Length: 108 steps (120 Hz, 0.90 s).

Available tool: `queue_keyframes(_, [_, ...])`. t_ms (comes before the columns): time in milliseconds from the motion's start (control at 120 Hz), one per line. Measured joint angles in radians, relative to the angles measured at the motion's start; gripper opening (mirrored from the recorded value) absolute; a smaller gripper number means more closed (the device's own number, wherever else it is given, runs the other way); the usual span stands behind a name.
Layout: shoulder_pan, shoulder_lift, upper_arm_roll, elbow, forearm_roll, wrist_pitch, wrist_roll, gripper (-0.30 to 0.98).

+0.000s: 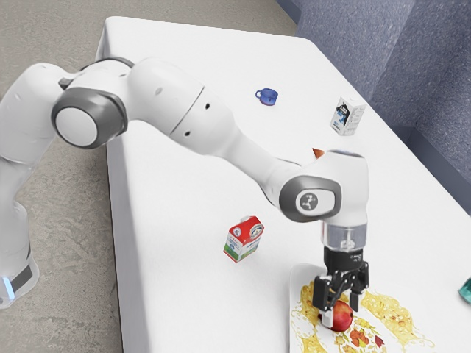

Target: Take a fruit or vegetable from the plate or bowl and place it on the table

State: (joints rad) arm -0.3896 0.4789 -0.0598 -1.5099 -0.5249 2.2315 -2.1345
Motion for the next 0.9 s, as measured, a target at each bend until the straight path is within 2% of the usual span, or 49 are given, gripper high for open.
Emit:
queue_keyframes(283, [0.000,0.009,0.000,0.008,0.003,0.014,0.000,0.68])
queue_keyframes(383, [0.000,0.014,0.000,0.008,0.001,0.022,-0.001,0.58])
queue_keyframes(475, [0.000,0.013,0.000,0.008,-0.001,0.028,-0.008,0.40])
queue_keyframes(525, [0.000,0.011,0.000,0.007,-0.003,0.029,-0.013,0.36])
queue_keyframes(900, [-0.001,-0.058,0.019,-0.024,0.003,0.030,-0.039,0.34])
